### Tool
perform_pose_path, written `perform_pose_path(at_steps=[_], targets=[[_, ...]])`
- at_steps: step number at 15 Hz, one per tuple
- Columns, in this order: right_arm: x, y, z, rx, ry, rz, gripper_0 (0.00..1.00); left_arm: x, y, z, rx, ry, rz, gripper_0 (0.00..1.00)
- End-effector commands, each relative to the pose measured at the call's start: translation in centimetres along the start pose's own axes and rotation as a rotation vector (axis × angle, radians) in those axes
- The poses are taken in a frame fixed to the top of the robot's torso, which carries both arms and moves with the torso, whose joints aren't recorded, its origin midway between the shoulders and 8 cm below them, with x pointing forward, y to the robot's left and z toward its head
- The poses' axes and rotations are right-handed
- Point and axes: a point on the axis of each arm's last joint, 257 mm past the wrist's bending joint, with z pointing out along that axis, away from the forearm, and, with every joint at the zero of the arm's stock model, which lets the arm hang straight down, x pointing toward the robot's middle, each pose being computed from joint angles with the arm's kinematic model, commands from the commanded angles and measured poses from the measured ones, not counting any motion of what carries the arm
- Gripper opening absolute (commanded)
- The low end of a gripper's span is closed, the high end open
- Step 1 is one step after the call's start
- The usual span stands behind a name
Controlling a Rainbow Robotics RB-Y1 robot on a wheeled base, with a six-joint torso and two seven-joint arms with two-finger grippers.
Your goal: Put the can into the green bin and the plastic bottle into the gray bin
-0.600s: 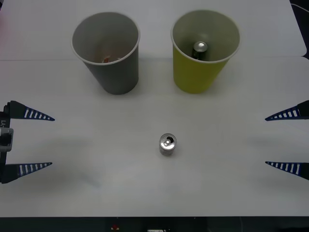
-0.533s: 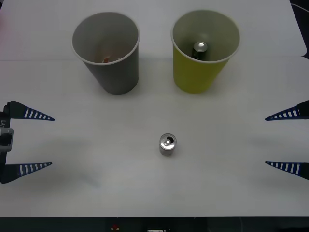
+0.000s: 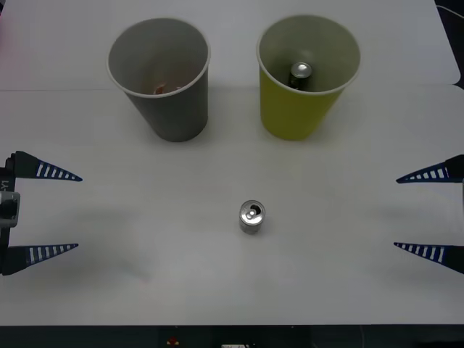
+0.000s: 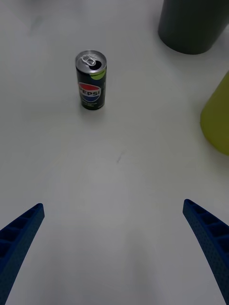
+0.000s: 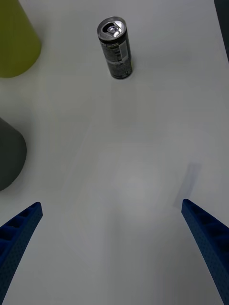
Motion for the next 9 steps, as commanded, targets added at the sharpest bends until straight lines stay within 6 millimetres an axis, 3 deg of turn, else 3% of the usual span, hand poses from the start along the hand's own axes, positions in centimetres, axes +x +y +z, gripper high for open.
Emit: perform_pose_path(at_steps=[1, 9], targets=[[0.0, 0.2, 1.6, 0.022, -0.033, 0.026, 1.00, 0.0, 0.0, 0.0, 0.000, 0.000, 0.000, 1.00], [0.1, 1.5, 5.4, 0.033, -0.187, 0.003, 1.00, 0.0, 0.0, 0.0, 0.000, 0.000, 0.000, 1.00]])
